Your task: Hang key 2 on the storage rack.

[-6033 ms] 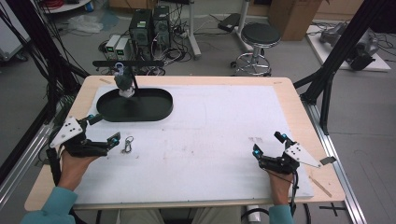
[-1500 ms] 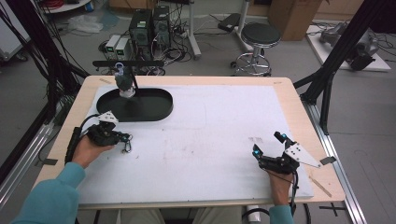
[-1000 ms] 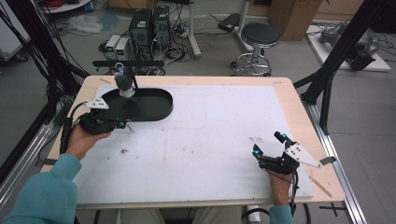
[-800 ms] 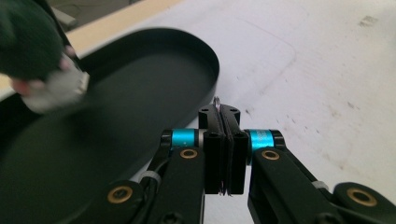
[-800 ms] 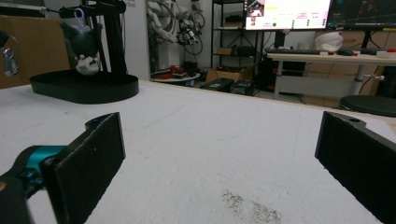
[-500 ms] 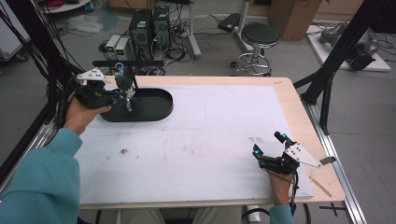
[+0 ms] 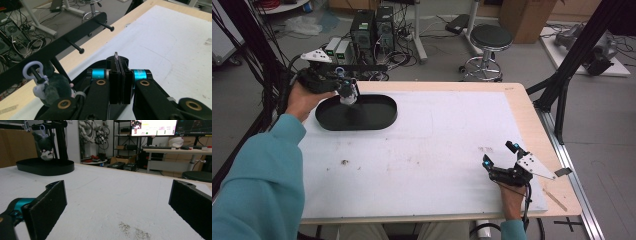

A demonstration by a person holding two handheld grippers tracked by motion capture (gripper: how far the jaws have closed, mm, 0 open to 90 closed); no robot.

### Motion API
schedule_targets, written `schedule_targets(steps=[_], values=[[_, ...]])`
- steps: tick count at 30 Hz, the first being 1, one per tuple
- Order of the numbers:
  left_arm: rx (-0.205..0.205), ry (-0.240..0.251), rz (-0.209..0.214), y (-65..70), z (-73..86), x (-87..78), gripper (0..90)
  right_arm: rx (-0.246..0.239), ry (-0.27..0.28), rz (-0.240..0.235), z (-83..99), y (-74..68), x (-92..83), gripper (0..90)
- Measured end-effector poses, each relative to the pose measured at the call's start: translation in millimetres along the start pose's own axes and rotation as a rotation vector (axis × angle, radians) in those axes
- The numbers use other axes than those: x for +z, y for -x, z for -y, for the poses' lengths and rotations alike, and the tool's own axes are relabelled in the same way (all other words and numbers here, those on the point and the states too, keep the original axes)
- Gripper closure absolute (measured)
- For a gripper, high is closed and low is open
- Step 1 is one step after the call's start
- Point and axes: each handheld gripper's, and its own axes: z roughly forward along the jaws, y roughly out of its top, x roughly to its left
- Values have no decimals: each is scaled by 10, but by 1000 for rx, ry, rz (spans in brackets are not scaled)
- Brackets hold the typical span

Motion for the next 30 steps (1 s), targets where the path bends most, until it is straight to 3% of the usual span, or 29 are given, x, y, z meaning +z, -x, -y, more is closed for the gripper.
schedule_targets(steps=[14,30], values=[[18,-20,-7,-105,-175,165,883,1,-1,-1,0,1,-1,7],[-5,-55,-34,-185,-123,335,883,1,1,-1,1,2,0,7]])
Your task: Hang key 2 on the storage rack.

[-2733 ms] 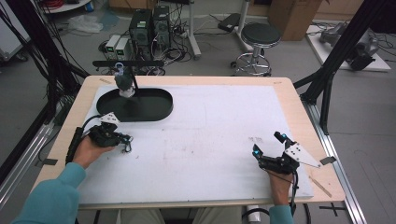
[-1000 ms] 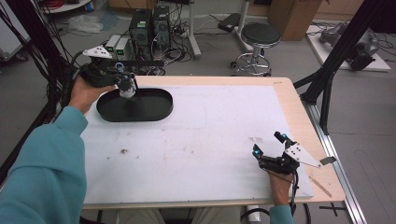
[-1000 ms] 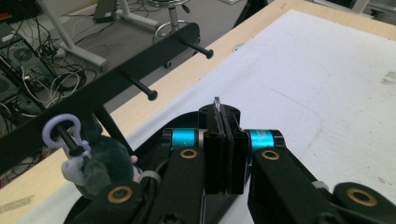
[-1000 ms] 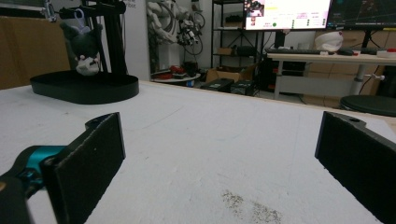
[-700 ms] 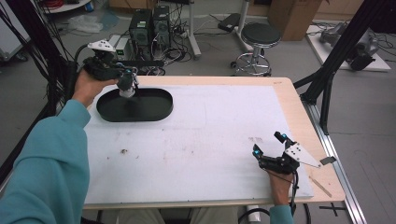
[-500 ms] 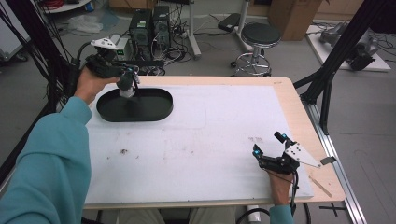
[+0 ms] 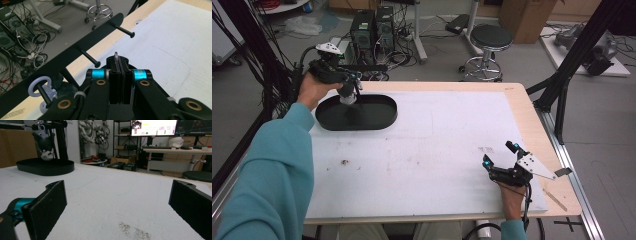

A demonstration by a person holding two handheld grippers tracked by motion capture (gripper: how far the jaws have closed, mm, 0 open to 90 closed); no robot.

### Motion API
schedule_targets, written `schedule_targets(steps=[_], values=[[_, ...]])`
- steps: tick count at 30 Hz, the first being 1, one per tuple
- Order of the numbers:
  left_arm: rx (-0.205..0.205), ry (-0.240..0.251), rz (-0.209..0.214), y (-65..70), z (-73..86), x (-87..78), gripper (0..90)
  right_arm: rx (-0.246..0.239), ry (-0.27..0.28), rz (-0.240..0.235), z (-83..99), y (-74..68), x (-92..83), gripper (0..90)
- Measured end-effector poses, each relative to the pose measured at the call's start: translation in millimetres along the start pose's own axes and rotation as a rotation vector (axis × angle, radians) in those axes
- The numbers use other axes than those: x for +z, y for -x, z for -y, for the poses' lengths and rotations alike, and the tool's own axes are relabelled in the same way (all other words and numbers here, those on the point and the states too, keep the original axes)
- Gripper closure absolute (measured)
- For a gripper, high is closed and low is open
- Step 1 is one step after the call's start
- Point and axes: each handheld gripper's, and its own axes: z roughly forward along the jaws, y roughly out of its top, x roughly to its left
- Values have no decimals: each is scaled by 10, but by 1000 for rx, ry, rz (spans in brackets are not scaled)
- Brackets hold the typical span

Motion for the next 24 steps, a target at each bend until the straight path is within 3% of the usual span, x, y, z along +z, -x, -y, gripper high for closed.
schedule_targets(steps=[24], values=[[-26,-5,-32,-143,56,119,883,0,0,0,0,1,1,7]])
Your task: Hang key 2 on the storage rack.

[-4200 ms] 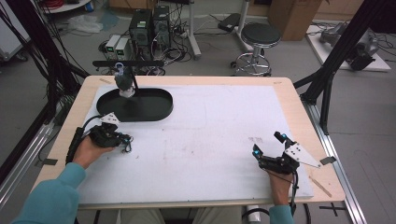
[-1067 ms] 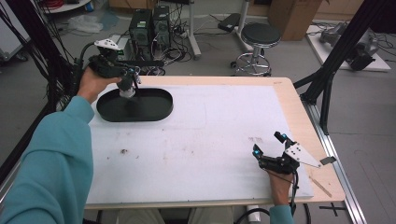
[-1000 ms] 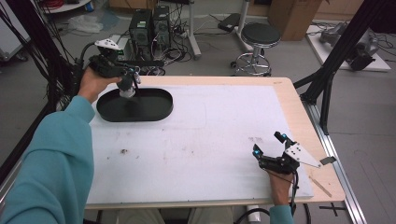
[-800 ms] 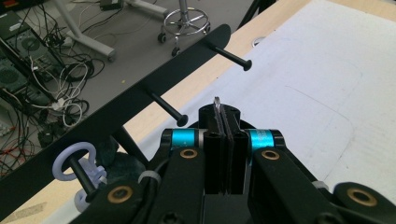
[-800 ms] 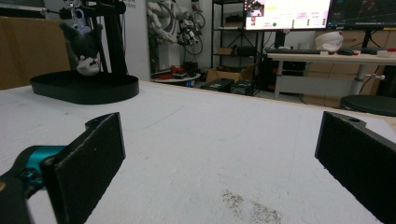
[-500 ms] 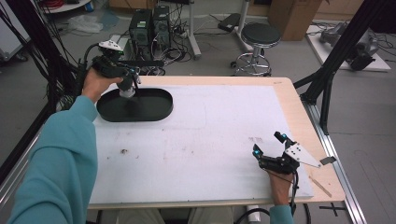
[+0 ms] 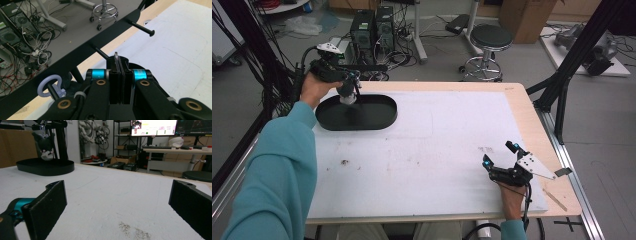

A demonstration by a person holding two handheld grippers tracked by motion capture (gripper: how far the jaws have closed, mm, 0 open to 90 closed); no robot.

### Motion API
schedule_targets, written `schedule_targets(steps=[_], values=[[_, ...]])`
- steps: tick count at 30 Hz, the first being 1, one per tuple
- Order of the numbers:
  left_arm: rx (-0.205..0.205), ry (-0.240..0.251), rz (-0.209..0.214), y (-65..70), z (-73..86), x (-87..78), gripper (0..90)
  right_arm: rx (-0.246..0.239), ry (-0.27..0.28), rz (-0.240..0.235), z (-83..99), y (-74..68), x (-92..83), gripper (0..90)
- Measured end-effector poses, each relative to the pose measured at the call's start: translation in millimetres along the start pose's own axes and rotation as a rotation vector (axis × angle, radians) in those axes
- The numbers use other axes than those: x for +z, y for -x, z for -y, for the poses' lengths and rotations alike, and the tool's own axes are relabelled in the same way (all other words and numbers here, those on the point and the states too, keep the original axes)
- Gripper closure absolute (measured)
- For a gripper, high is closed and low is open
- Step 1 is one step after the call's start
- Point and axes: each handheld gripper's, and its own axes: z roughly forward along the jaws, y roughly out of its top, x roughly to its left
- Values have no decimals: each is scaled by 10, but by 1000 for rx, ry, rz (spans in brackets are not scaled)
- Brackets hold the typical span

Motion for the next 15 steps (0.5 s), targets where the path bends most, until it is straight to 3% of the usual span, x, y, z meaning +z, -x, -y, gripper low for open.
schedule_targets(steps=[15], values=[[-3,12,-20,-33,-3,33,883,1,0,1,0,1,1,7]])
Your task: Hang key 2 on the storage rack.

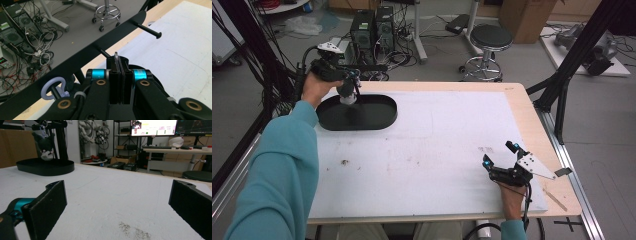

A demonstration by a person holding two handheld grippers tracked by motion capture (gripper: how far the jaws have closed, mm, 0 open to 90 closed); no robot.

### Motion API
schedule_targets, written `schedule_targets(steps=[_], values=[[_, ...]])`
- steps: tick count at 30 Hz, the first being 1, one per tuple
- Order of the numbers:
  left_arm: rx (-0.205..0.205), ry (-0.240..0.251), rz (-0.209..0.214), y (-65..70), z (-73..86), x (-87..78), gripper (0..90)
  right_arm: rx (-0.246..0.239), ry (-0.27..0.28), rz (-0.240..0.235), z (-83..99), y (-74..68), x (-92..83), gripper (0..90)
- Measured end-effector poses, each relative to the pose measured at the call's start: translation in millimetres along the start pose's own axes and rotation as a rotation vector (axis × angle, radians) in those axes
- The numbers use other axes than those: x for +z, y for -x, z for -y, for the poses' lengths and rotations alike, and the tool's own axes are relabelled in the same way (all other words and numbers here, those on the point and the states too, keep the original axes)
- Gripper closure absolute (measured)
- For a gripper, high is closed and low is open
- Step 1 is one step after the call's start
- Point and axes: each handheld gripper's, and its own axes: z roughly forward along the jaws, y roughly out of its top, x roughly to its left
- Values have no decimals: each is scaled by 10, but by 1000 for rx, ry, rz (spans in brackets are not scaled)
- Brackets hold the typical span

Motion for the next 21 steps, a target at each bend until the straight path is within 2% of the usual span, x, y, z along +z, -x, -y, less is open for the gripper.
schedule_targets(steps=[6,11,21], values=[[2,-3,-3,-19,0,19,883,0,0,0,0,0,0,7],[14,-9,-9,-15,-66,30,883,-1,-1,0,0,0,0,7],[9,-26,-20,-52,-97,89,883,-1,-1,0,0,0,0,7]])
